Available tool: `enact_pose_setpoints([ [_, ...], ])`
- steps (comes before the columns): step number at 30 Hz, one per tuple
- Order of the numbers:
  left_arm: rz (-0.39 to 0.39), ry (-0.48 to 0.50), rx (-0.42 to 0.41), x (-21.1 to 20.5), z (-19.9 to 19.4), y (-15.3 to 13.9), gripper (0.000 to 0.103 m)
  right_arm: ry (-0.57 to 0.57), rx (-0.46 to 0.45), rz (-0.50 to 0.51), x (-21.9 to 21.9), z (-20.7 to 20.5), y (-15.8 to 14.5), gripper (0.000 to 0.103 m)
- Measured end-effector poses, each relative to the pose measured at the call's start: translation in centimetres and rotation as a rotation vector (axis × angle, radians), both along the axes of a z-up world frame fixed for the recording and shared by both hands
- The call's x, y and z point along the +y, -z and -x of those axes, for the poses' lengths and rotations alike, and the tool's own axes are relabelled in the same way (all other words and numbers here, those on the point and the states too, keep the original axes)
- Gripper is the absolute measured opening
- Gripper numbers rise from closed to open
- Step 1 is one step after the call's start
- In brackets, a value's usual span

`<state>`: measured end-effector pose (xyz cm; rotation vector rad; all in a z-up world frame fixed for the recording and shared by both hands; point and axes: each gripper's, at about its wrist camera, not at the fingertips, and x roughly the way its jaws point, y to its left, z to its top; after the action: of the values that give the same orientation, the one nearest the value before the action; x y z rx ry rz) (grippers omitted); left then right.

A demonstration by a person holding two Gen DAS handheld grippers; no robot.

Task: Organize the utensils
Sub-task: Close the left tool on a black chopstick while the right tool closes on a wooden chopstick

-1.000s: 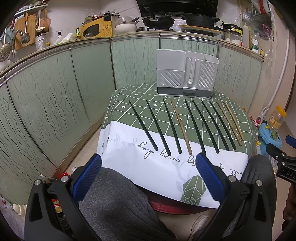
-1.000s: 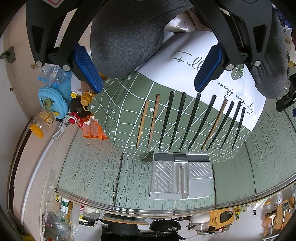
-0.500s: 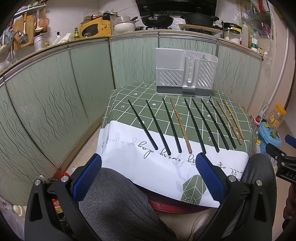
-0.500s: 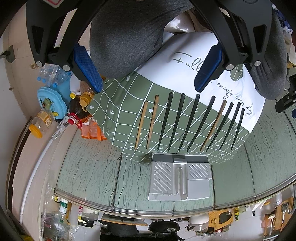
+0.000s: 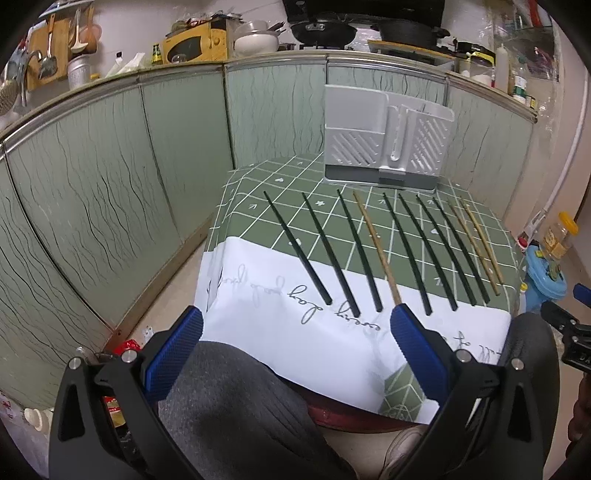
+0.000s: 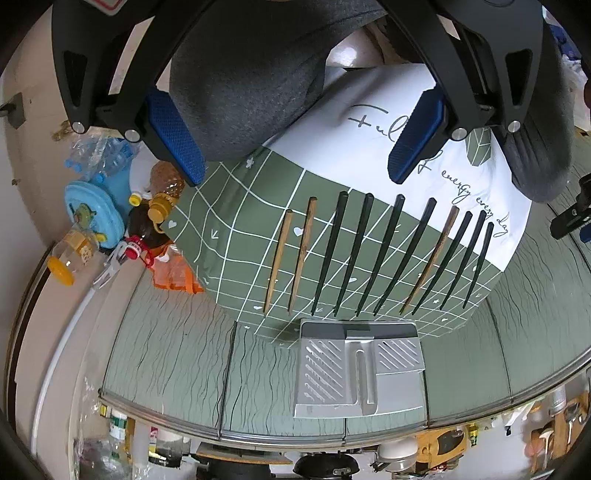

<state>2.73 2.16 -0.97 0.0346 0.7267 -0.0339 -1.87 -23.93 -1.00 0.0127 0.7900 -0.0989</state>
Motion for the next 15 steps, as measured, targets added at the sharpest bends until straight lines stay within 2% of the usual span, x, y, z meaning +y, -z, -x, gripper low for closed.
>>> enact_pose_setpoints([
  [11, -0.008, -0.073, -0.001, 1.1, -3.3, 1.6, 0.099, -0.002, 0.030, -0.011, -1.8, -2.6, 1.6, 0.095],
  [15, -0.021, -0.057, 0.026, 0.7, -4.8, 2.4, 0.099, -0.008, 0.046, -0.025, -2.3, -3.9, 2.2, 0.095],
])
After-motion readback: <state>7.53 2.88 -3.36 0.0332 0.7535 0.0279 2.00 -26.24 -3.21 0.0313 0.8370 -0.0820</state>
